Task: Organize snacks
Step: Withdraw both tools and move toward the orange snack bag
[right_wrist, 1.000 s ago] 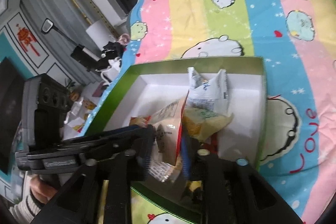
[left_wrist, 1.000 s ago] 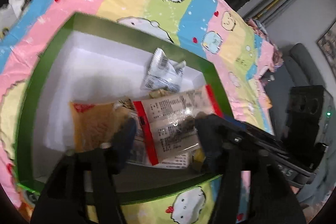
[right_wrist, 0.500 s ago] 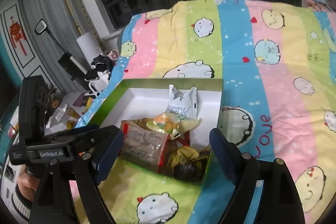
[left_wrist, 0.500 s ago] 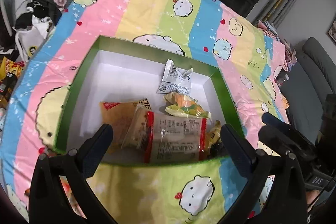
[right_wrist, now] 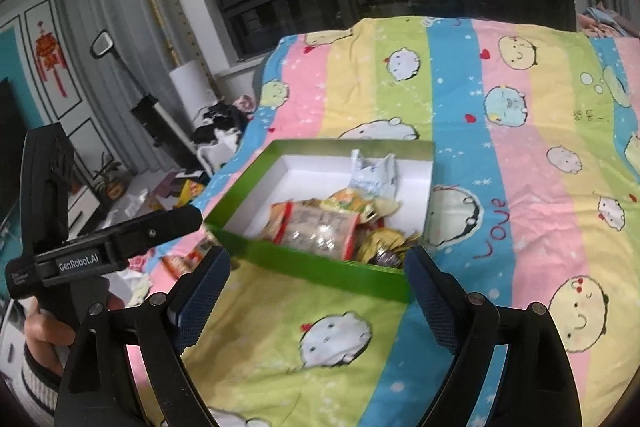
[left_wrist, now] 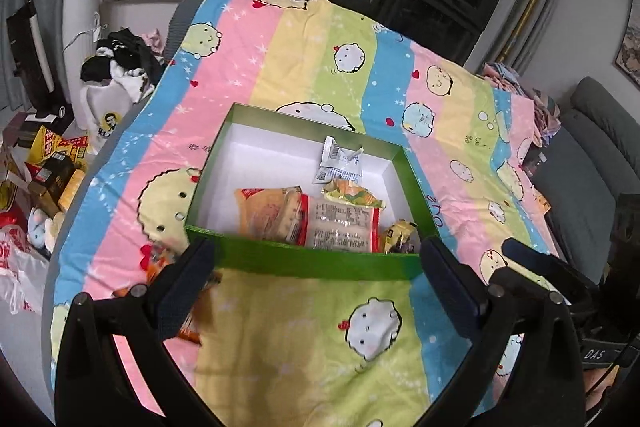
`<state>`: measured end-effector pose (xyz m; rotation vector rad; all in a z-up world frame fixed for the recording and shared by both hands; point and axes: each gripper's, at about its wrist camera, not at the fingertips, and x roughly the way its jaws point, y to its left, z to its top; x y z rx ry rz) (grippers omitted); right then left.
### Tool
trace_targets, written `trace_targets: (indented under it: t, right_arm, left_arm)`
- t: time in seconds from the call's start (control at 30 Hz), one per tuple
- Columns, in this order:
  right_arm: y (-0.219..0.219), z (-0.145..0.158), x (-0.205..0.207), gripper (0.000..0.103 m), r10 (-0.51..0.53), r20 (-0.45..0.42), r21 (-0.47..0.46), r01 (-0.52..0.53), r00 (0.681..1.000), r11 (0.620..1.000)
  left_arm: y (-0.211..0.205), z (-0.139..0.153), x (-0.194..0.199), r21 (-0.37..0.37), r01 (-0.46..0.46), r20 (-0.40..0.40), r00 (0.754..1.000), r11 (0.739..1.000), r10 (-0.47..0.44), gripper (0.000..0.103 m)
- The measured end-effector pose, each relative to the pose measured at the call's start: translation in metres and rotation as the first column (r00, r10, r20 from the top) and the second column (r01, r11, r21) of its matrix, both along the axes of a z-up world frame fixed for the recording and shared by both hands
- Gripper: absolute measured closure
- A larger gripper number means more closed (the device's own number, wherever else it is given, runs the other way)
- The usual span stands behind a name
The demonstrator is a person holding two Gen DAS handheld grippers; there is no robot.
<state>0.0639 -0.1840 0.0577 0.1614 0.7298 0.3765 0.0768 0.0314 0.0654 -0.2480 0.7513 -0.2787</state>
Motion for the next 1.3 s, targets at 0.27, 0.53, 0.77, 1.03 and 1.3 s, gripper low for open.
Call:
trace_targets:
  t: [0.27,0.53,0.77,1.03,1.3]
  right_arm:
    - [0.026,-0.015,-0.023,0.014,0.102,-0.048,0.020,-0.101,0.994,0.995]
    - [0.052,-0.057,-0.026,0.014,0.211,-0.150,0.068,-0.203,0.966,0.977]
    - [0.073,-0.086,-0.007,0.014,0.260,-0.228,0.191,-0.218,0.938,0.957]
    - [0.117,-0.098,0.015,0.014,0.330,-0.222,0.195,-0.290,0.918,0.937]
    - [0.166,-0.113,0.040,0.021,0.404,-0.226,0.162,-0.374,0.887,0.913]
  left_arm:
    - [0.053,-0.028,-0.037,-0.035,-0.089,-0.073,0.994,0.995,0.086,0.001]
    - [0.108,-0.077,-0.062,-0.176,-0.228,-0.210,0.959,0.958,0.190,0.001]
    - [0.129,-0.091,-0.051,-0.253,-0.295,-0.248,0.940,0.922,0.233,0.001]
    - [0.131,-0.089,-0.018,-0.189,-0.220,-0.215,0.960,0.957,0.178,0.003]
    - [0.126,-0.104,0.016,-0.219,-0.118,-0.258,0.964,0.969,0.059,0.027]
